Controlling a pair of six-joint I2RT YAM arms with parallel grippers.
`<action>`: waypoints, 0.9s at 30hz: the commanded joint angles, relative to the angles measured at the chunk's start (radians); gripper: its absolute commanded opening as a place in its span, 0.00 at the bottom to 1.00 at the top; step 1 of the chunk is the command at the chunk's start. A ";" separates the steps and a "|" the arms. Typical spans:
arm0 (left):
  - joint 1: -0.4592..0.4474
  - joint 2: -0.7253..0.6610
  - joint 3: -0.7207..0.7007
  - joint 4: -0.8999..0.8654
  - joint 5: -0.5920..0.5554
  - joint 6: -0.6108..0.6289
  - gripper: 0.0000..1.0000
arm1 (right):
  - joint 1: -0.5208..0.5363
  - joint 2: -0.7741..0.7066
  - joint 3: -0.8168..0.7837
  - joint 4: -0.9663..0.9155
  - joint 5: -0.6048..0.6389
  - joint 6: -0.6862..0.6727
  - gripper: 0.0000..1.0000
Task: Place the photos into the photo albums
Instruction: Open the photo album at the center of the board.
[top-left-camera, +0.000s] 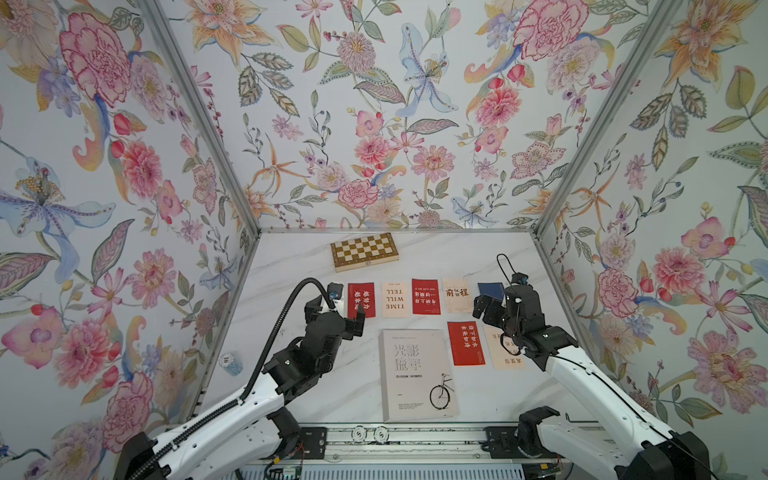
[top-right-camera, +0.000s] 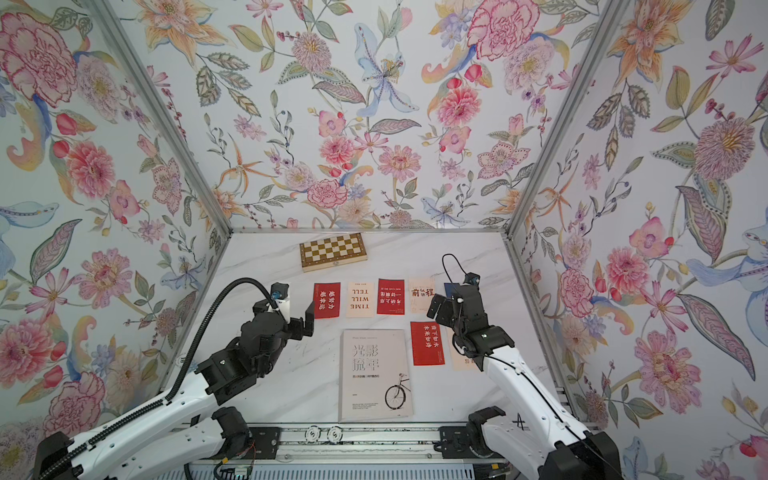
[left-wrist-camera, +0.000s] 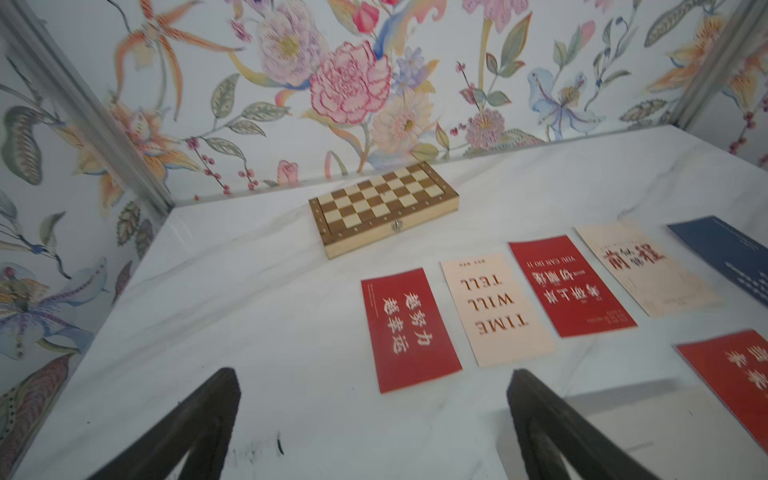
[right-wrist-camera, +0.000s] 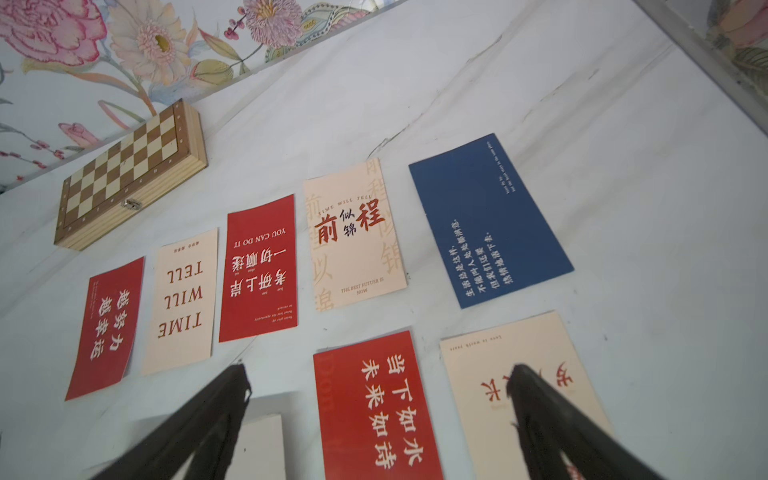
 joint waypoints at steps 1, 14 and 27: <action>-0.039 0.016 0.027 -0.220 0.130 -0.130 0.99 | 0.063 0.010 0.002 -0.071 -0.051 0.019 0.99; -0.086 0.157 -0.047 -0.173 0.470 -0.199 0.98 | 0.253 0.062 -0.095 0.031 -0.353 0.052 1.00; -0.085 0.306 -0.083 -0.048 0.633 -0.221 0.91 | 0.264 0.120 -0.193 0.064 -0.564 0.057 0.93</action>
